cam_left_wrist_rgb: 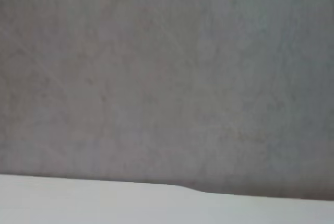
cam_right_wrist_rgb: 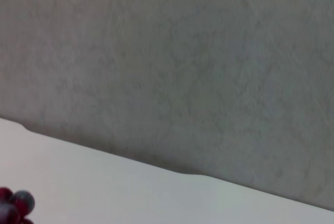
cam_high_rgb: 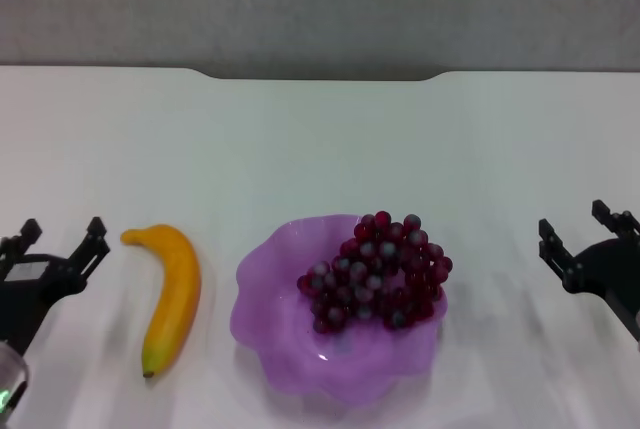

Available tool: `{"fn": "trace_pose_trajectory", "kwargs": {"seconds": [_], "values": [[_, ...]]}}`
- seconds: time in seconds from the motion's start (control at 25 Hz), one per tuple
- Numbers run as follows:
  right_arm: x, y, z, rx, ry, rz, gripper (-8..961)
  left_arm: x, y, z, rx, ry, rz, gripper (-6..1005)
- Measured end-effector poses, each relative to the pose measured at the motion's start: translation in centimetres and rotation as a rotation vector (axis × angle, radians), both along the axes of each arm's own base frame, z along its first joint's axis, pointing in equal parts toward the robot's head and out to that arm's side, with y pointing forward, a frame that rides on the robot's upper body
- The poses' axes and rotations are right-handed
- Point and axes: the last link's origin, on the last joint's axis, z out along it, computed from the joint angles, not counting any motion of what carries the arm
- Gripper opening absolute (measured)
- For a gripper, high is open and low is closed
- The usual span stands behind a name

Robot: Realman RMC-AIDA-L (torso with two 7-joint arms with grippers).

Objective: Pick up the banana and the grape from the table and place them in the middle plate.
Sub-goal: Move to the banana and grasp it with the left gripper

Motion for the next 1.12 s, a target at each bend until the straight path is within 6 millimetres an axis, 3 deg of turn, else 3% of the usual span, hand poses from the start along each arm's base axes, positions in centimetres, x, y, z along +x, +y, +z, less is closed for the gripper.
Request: {"fn": "trace_pose_trajectory", "kwargs": {"seconds": [0.24,0.52,0.76,1.12], "values": [[1.1,-0.6,-0.2,-0.019,-0.019,-0.028,711,3.9,2.8,-1.1,-0.1,-0.094,-0.044,892],[1.2,-0.7,-0.5,-0.038,-0.031,-0.03,711,8.8,4.5,0.6,-0.223,0.015,-0.005,892],[0.9,-0.7,-1.0,-0.064,-0.043,-0.017,711,10.2,4.4,-0.1,-0.403,0.153,0.178,892],[0.6,-0.7,-1.4,-0.079,-0.047,-0.005,711,11.0,4.9,-1.7,-0.512,0.151,0.216,891]]}}
